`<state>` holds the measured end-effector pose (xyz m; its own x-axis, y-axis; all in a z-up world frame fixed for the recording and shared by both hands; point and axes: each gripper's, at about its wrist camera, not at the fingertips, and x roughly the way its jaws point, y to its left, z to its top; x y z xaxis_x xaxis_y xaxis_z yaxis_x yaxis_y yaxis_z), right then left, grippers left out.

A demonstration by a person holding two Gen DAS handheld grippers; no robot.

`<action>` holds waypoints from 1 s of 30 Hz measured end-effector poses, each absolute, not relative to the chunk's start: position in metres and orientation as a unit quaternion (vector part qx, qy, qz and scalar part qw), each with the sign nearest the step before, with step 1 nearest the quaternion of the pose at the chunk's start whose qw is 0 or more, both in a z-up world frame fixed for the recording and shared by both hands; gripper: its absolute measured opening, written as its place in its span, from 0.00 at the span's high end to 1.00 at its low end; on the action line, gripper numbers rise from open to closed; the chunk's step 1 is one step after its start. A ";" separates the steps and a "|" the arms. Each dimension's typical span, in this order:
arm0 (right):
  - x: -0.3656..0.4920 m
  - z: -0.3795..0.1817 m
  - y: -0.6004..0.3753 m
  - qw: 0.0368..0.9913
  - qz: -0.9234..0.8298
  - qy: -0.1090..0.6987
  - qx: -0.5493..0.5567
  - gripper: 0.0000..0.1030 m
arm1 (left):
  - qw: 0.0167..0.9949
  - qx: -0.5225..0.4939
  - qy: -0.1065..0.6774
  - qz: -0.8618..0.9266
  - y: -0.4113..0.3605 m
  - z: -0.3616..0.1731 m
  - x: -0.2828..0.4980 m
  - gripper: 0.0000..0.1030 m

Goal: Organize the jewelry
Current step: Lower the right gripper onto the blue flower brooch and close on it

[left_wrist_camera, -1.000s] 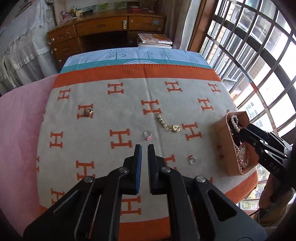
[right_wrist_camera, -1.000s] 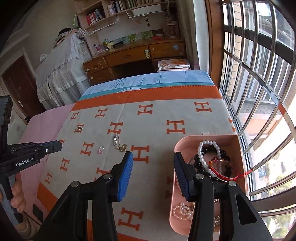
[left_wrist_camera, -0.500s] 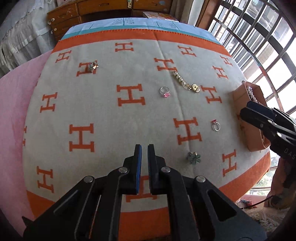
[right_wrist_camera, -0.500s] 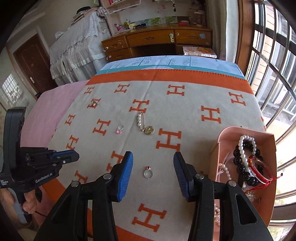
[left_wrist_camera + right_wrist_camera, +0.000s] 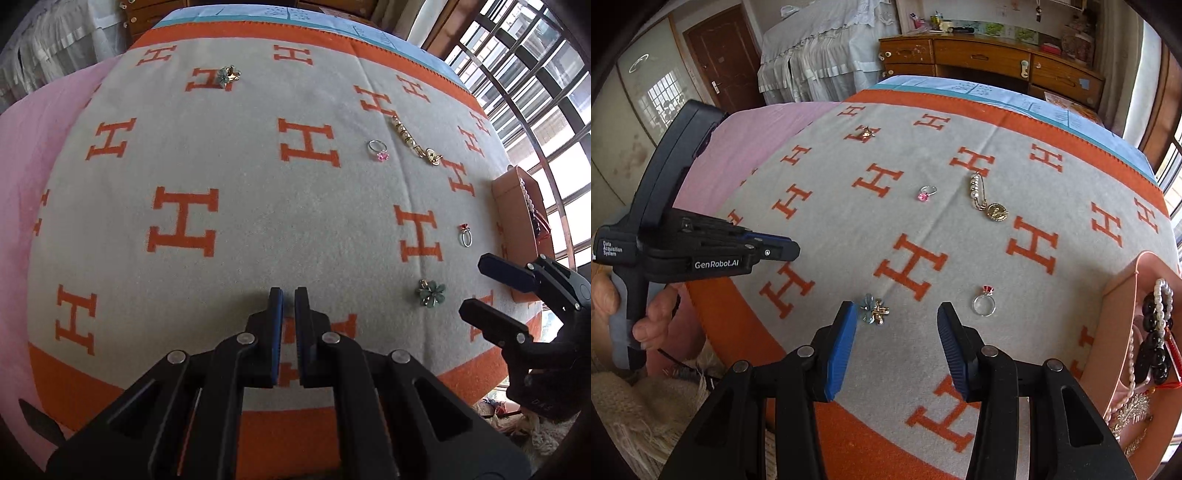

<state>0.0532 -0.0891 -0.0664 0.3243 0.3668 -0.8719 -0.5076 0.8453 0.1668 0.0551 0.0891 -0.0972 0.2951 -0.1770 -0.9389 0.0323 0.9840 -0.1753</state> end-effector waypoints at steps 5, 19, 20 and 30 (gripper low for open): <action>0.056 -0.081 -0.074 0.801 0.282 0.521 -0.088 0.55 | 0.805 -0.060 0.586 -0.070 0.089 -0.095 0.054 0.96; 0.044 -0.100 -0.038 0.801 0.294 0.482 -0.197 0.80 | 0.809 -0.078 0.580 -0.060 0.103 -0.092 0.066 0.96; 0.045 -0.100 -0.037 0.801 0.294 0.483 -0.196 0.80 | 0.810 -0.081 0.578 -0.058 0.107 -0.091 0.069 0.96; 0.092 -0.075 -0.076 0.834 0.230 0.492 -0.101 0.80 | 0.837 -0.121 0.534 -0.005 0.147 -0.051 0.150 0.96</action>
<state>0.0916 -0.0762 -0.0746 0.4105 0.2843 -0.8664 -0.4833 0.8736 0.0577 0.1497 0.1470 -0.0509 0.4292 -0.1370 -0.8928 -0.1213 0.9707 -0.2073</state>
